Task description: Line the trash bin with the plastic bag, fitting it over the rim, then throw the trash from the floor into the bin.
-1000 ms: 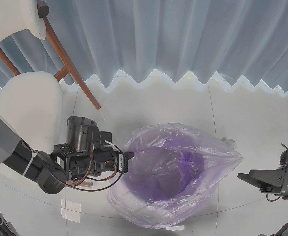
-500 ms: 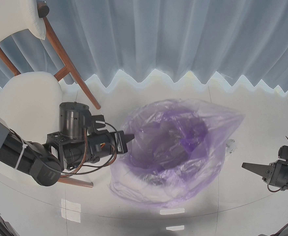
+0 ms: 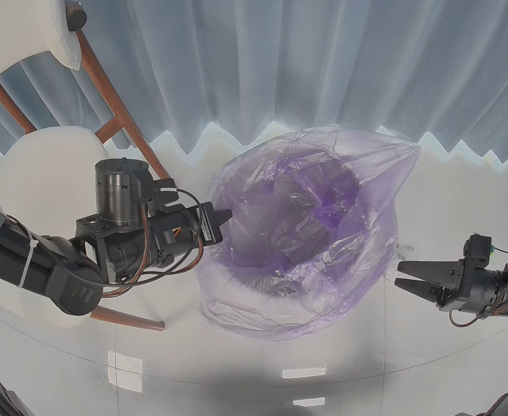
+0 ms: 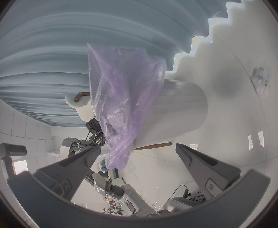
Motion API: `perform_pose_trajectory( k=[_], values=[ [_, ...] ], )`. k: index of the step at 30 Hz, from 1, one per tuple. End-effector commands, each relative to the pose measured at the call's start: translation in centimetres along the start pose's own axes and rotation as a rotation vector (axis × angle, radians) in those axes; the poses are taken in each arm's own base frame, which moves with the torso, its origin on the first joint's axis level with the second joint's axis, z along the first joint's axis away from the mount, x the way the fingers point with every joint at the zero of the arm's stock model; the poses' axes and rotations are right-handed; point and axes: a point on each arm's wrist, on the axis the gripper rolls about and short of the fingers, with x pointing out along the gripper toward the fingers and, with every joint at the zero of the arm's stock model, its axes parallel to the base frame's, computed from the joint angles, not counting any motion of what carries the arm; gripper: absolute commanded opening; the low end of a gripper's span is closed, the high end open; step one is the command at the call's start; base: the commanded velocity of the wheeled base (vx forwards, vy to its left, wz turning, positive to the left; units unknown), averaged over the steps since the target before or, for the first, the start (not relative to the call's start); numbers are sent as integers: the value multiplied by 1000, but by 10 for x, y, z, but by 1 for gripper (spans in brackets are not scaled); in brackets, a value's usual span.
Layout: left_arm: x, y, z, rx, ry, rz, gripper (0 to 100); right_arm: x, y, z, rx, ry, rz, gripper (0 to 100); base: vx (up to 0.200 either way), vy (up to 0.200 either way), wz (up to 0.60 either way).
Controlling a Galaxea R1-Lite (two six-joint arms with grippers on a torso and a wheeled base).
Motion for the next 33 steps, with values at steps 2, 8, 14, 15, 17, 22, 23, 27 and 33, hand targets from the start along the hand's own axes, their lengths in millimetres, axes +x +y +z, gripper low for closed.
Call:
perform_pose_trajectory(
  k=[2,8,14,15,17,22,23,27,33],
  values=[
    [4,-1,3,1,-9,2,0,20,10,-5,22,37,-6,100,0,0,0],
    [20,4,-1,108,-4,28,0,38,27,-8,101,67,-57,100,0,0,0],
    [25,3,3,234,-24,32,0,52,44,-1,161,102,-132,100,0,0,0],
    [25,3,3,242,-24,36,0,54,47,0,167,110,-132,100,0,0,0],
    [26,5,1,243,-23,54,0,56,51,-1,172,133,-139,100,0,0,0],
    [29,6,0,239,-23,69,0,59,52,-15,183,192,-184,100,0,0,0],
    [30,6,0,239,-20,70,0,60,52,-16,182,193,-188,100,0,0,0],
    [35,5,3,234,-34,66,0,61,50,-22,185,211,-206,100,0,0,0],
    [41,5,5,231,-42,61,0,61,42,-34,197,258,-238,100,0,0,0]
  ],
)
